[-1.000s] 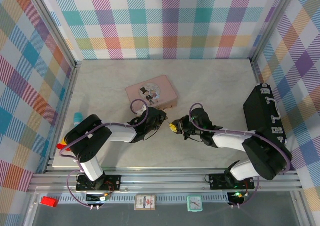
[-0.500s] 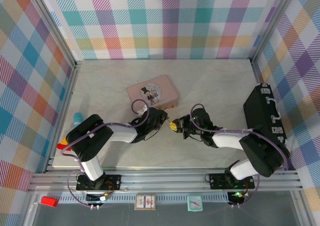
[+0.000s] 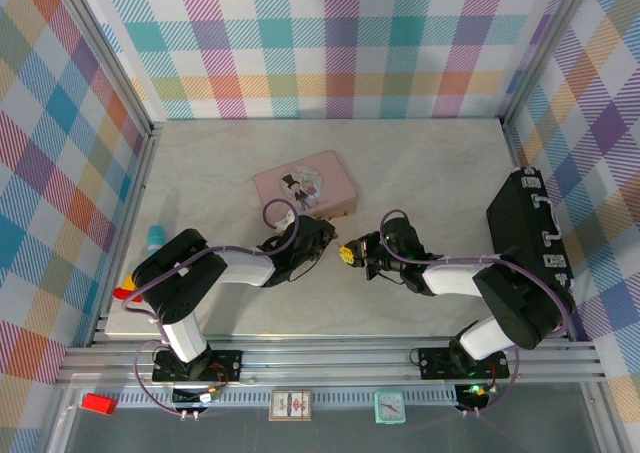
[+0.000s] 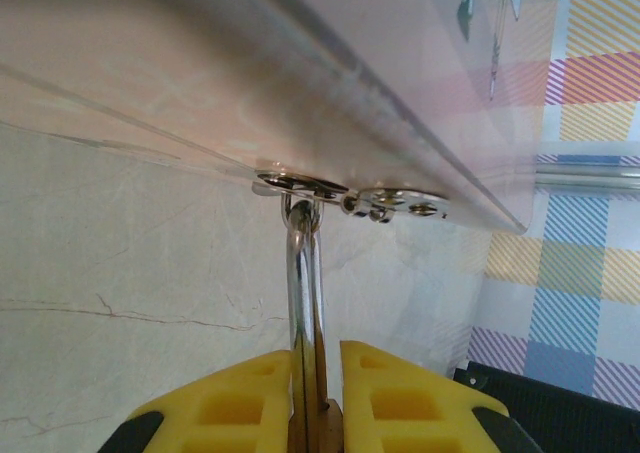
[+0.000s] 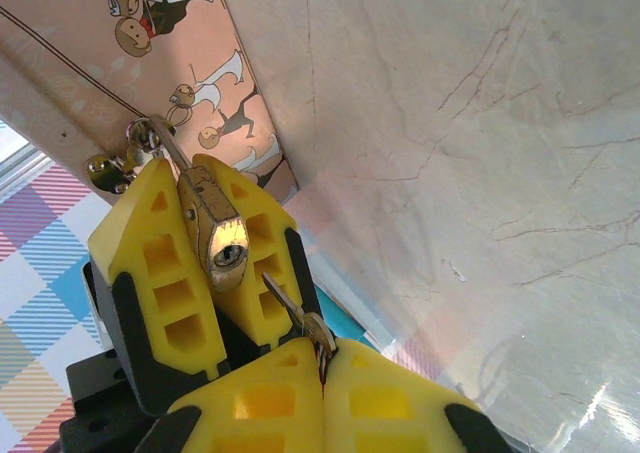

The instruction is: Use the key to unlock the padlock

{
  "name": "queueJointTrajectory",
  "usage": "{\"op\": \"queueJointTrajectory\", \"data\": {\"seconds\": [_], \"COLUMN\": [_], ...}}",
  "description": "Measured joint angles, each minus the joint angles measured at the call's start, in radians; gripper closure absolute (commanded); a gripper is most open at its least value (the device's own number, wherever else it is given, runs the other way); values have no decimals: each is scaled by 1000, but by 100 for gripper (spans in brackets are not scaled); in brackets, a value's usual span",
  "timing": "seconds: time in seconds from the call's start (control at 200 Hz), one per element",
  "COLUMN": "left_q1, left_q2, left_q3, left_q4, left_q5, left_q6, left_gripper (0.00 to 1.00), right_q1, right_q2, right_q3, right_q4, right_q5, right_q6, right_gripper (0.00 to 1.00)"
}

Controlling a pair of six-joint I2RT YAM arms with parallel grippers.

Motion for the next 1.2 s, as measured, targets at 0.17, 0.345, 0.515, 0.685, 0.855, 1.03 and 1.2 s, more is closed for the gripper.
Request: {"op": "queueJointTrajectory", "data": {"seconds": [0.17,0.345,0.515,0.685,0.855,1.03,1.2], "left_q1": [0,0,0,0,0,0,0], "left_q2": [0,0,0,0,2,2,2], "left_q3": [-3,-6,-8,-8,-8,-10,-10], "left_q4": [9,15,18,18,21,24,25], "left_q5": [0,1,2,2,1,1,1], "left_q6": [0,0,1,1,3,4,4], "left_gripper": [100,100,100,100,100,100,100], "right_q1": [0,0,0,0,0,-3,-6], "right_q2": [18,59,80,80,69,51,29], "right_q3": [0,1,3,5,6,6,6], "right_q4": [4,68,100,111,108,88,79], "right_q5": [0,-7,-11,-10,-6,-3,7], "right_q6": [0,7,8,6,6,5,-2], "right_gripper": [100,100,100,100,100,100,100]}}
